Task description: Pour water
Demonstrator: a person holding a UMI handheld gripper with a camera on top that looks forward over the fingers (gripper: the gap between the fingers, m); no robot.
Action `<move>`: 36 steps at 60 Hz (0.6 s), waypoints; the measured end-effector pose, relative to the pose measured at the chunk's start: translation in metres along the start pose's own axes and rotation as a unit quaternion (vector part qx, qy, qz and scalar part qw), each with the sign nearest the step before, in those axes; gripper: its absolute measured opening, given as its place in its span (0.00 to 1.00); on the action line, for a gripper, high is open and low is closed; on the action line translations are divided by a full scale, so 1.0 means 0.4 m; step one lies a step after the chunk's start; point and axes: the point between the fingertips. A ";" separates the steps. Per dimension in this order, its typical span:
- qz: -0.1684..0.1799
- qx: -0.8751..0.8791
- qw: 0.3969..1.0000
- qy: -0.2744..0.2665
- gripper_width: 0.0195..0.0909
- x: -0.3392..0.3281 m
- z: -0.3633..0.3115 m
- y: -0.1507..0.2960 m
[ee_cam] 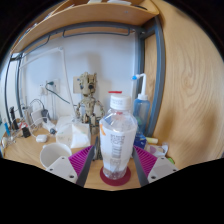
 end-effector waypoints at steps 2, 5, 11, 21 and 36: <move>-0.009 -0.002 1.000 0.001 0.80 -0.015 -0.002 -0.010; -0.025 -0.003 1.000 0.002 0.81 -0.042 -0.007 -0.029; -0.059 -0.005 0.998 0.010 0.84 -0.114 -0.019 -0.062; -0.092 0.012 0.996 0.001 0.84 -0.259 0.001 -0.031; -0.095 0.016 0.995 0.017 0.84 -0.405 0.012 0.092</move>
Point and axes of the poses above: the point between the fingertips, and its own axes, seen from behind it with the camera up: z to the right, y up, x forward, the way the camera looks, and after that the axes turned 14 degrees about z, right-handed
